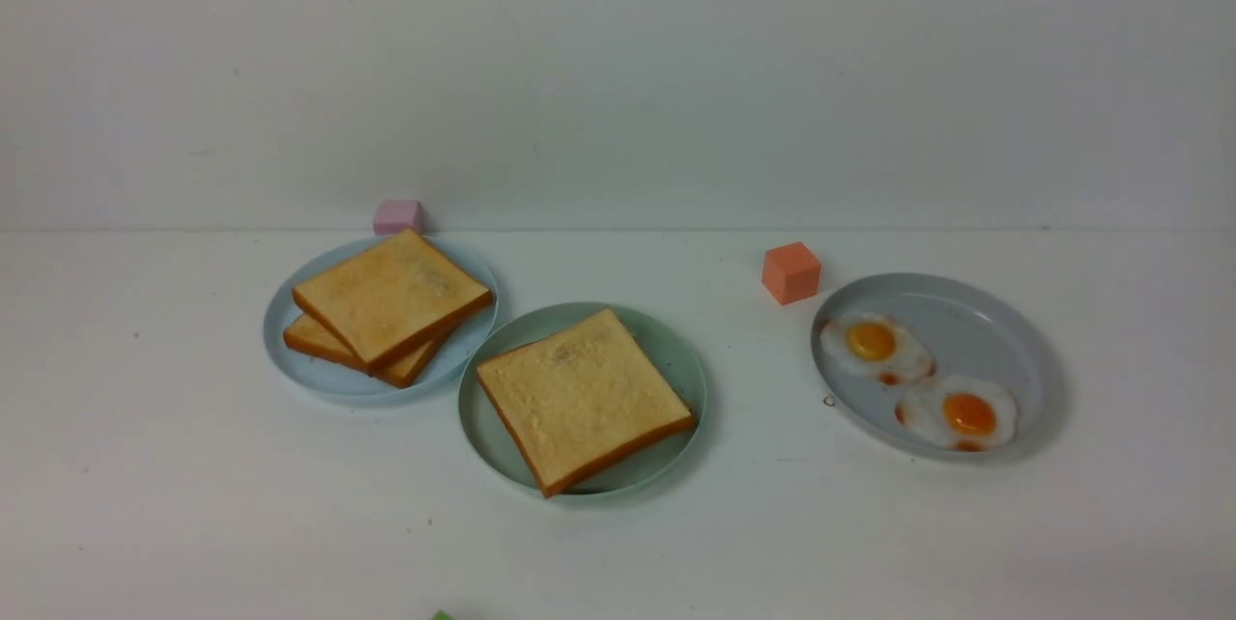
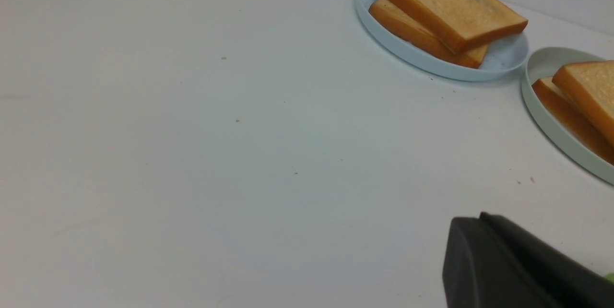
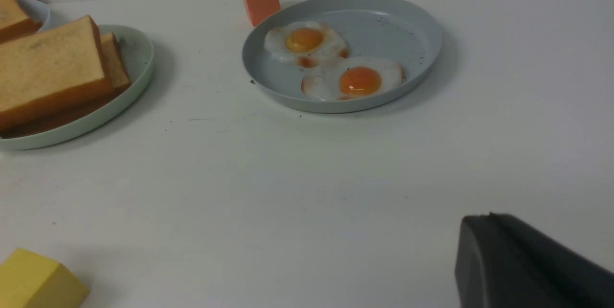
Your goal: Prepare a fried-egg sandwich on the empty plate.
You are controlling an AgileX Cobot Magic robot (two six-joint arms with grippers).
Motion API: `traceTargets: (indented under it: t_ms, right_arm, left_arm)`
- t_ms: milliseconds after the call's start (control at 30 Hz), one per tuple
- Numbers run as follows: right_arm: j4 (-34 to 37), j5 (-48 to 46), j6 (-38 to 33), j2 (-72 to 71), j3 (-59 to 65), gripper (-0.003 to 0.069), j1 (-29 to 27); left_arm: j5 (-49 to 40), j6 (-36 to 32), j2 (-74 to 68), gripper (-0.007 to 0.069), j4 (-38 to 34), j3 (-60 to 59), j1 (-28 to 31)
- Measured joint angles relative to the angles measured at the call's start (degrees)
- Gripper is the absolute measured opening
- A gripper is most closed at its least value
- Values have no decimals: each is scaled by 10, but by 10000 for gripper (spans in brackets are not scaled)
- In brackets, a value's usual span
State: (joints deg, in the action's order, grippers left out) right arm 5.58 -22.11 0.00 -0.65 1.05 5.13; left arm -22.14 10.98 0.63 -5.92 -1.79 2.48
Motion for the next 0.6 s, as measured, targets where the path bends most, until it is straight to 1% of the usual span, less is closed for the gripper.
traceTargets:
  t_ms: [600]
  right_arm:
    - [1,0,0,0,0,19,0]
  left_arm:
    - [0,1,0,5,0,0,0]
